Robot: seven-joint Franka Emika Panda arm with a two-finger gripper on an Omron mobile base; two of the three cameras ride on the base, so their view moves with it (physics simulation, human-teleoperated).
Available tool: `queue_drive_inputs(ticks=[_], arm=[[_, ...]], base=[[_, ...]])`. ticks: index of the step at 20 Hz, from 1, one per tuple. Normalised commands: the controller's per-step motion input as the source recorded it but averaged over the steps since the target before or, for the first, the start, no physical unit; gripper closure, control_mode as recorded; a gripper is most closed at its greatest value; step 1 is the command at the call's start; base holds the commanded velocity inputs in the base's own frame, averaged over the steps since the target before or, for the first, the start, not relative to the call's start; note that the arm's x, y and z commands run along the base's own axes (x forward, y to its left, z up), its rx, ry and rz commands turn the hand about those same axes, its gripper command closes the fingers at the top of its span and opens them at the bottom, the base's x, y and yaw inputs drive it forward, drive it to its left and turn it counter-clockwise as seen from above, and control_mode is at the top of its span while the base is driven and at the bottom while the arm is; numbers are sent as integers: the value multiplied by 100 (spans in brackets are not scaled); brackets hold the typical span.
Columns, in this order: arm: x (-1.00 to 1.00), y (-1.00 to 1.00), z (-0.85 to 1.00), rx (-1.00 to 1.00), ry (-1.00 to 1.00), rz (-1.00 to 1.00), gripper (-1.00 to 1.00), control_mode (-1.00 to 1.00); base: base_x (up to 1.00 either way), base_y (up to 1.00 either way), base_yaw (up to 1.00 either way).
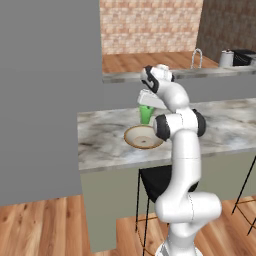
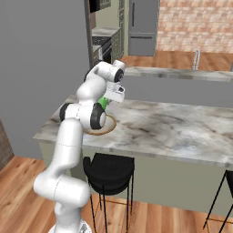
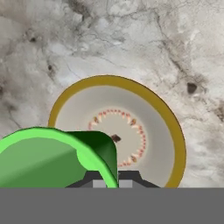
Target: Place the cup inside the bowl on the dining table and move the bowl to any counter.
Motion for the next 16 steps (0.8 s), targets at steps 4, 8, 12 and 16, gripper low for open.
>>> queue_drive_inputs(ticks=[4, 8, 12, 16], arm=[[0, 14, -7, 0, 0, 0, 100, -100], [0, 13, -5, -3, 0, 0, 100, -100], [0, 9, 0, -5, 0, 0, 100, -100], [0, 0, 0, -8, 0, 0, 100, -100]], base=[[0, 0, 0], [0, 0, 0], [0, 0, 0], [0, 0, 0]])
